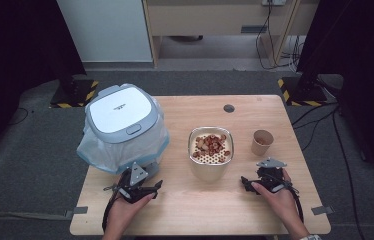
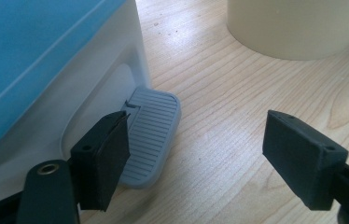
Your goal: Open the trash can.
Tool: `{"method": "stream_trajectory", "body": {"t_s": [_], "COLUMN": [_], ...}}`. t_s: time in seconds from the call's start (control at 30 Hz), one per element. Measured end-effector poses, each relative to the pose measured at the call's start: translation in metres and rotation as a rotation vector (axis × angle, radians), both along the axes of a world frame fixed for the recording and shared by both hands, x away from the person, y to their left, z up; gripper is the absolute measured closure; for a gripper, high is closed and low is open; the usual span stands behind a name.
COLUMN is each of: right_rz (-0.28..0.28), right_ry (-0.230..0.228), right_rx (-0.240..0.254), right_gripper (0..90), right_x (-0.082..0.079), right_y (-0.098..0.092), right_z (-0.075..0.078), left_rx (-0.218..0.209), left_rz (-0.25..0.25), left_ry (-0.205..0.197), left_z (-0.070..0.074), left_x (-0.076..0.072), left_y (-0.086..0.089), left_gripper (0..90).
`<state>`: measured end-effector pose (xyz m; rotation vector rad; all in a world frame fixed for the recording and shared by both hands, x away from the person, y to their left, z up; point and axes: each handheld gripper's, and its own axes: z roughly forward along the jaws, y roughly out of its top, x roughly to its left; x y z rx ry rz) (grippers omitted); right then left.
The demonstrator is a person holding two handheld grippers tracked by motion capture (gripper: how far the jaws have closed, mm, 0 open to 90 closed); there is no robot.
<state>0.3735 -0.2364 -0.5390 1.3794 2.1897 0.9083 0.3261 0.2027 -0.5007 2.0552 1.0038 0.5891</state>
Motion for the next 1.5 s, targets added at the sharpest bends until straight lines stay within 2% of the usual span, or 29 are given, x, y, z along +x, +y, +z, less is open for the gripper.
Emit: {"method": "stream_trajectory", "body": {"t_s": [0.23,0.27,0.3,0.37,0.4,0.43,0.57,0.67,0.7,0.87,1.03,1.07,1.17,1.3,1.5], "right_rz": [-0.018,-0.021,-0.023,-0.022,-0.017,-0.017,-0.017,-0.016,-0.016,-0.018,-0.019,-0.017,-0.016,-0.012,-0.011], "right_ry": [-0.006,-0.004,-0.004,-0.004,-0.004,-0.003,-0.006,-0.007,-0.006,-0.006,-0.004,-0.007,-0.004,-0.005,-0.005], "right_rx": [-0.005,-0.003,-0.002,-0.003,-0.005,-0.005,-0.006,-0.007,-0.005,-0.003,-0.002,-0.004,-0.003,-0.005,-0.005], "right_gripper": [1.9,1.9,1.9,1.9,1.9,1.9,1.8,1.9,1.9,1.8,1.8,1.8,1.8,1.8,1.8], "right_x": [-0.001,-0.002,-0.002,-0.002,-0.003,-0.003,-0.003,-0.003,-0.003,-0.003,-0.004,-0.004,-0.004,-0.004,-0.004], "right_y": [0.0,0.0,-0.001,-0.001,-0.002,-0.002,-0.002,-0.002,-0.002,-0.002,-0.002,-0.002,-0.002,-0.002,-0.002], "right_z": [0.0,0.0,0.0,0.0,0.0,0.0,0.0,0.0,0.0,0.0,0.0,0.0,0.0,0.0,0.0], "left_rx": [-0.01,-0.028,-0.028,-0.025,-0.019,-0.029,-0.051,-0.043,-0.058,-0.047,-0.04,-0.019,-0.004,-0.015,-0.017], "left_rz": [-0.003,-0.001,-0.001,0.013,0.034,0.04,0.039,0.034,0.042,0.072,0.072,0.064,0.063,0.065,0.071], "left_ry": [-0.002,0.003,0.003,-0.004,-0.021,-0.025,-0.024,-0.032,-0.033,-0.025,0.002,0.005,0.008,0.023,0.017], "left_z": [0.001,0.001,0.001,0.002,0.005,0.005,0.006,0.007,0.007,0.003,-0.001,-0.004,-0.006,-0.008,-0.013], "left_x": [-0.001,-0.001,-0.001,0.0,0.0,0.0,0.001,0.003,0.006,0.015,0.018,0.019,0.022,0.023,0.023], "left_y": [0.0,0.001,0.001,0.004,0.006,0.007,0.007,0.007,0.008,0.015,0.015,0.012,0.01,0.01,0.01], "left_gripper": [29.8,31.8,34.0,41.2,45.4,47.8,63.2,73.1,75.7,86.5,89.6,89.6,89.7,89.7,89.7]}}
